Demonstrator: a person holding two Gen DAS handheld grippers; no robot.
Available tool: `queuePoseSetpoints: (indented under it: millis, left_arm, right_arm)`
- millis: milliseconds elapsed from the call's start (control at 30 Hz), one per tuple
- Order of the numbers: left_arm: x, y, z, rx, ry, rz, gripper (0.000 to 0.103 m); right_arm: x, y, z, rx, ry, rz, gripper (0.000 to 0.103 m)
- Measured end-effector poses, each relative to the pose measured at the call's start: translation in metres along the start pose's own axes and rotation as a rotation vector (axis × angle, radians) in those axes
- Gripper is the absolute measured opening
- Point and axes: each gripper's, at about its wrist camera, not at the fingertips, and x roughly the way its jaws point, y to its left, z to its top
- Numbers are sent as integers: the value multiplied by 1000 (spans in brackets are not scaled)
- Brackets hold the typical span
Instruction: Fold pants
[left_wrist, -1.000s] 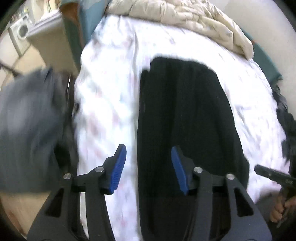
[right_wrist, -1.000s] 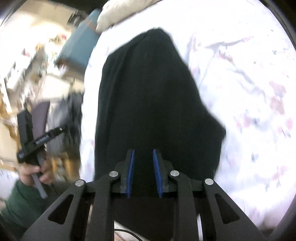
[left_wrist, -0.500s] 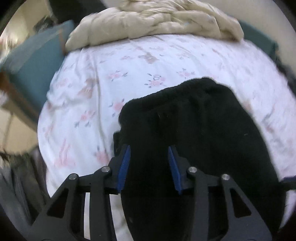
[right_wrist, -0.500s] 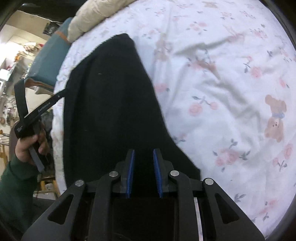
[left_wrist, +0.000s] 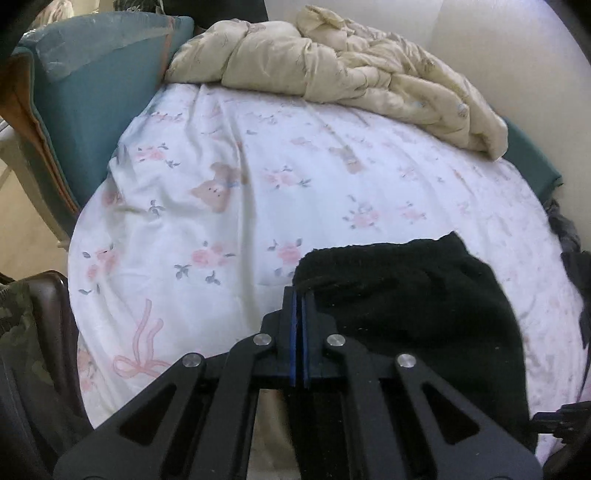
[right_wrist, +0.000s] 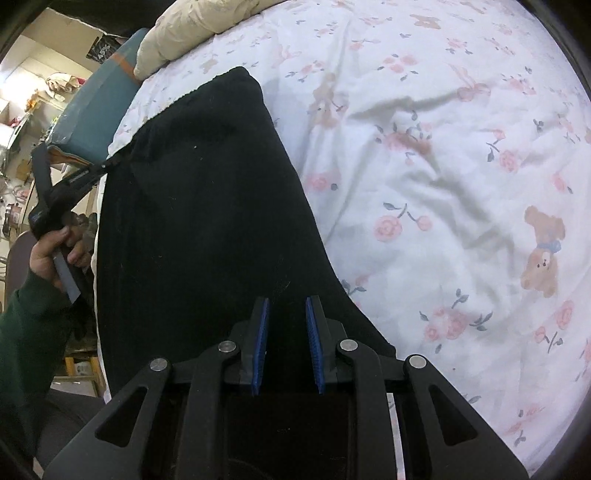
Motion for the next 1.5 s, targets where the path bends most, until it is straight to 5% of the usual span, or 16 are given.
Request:
queuePoseSetpoints:
  millis: [133,167,200,233,333,433,500,633,733,900,967,1033,1100,1500]
  left_arm:
    - [24,-4,-4,-53,99,74,6]
    - [25,-7,-4,-61,120,83,12]
    - [23,-9,-5,-65,123,97,29]
    - [19,-10,-4,-68,107,108,38]
    - [-14,-18,3,-46,-58,101,36]
    - [-36,-38,9,32,-160,-65,33]
    - [-14,-48,9,17,-32,-148,25]
    - [46,-51,-13,38,175,-58,18]
    - [51,-42,-15,8,148,-22,20]
    - [32,-30,-5,-82,119,40,22]
    - [18,-34,-6,-57,98,42,38]
    - [-1,-43,-7,-20,52,48,68]
    - [-22,-55,-6,25,7,63,76]
    - [-124,-102,-51,127,-55,69,76]
  right_arm:
    - [4,-2,-3,-5,19,-12,23]
    - [7,0,-1,0,22,-11,23]
    - [6,-1,0,4,22,-10,23]
    - [5,-1,0,3,17,-12,23]
    - [3,0,1,-1,8,-11,23]
    - [3,3,1,-11,14,-1,23]
    - [2,5,0,-30,11,1,23]
    - [4,4,0,-45,15,-17,23]
    - [1,-3,0,-16,8,-23,23]
    - [-7,-16,6,43,-29,-13,23]
    - [-15,-23,11,76,-67,2,23]
    - [-24,-31,15,117,-108,47,23]
    - [-30,-35,15,142,-129,74,23]
    - [-60,-20,7,117,-187,117,28]
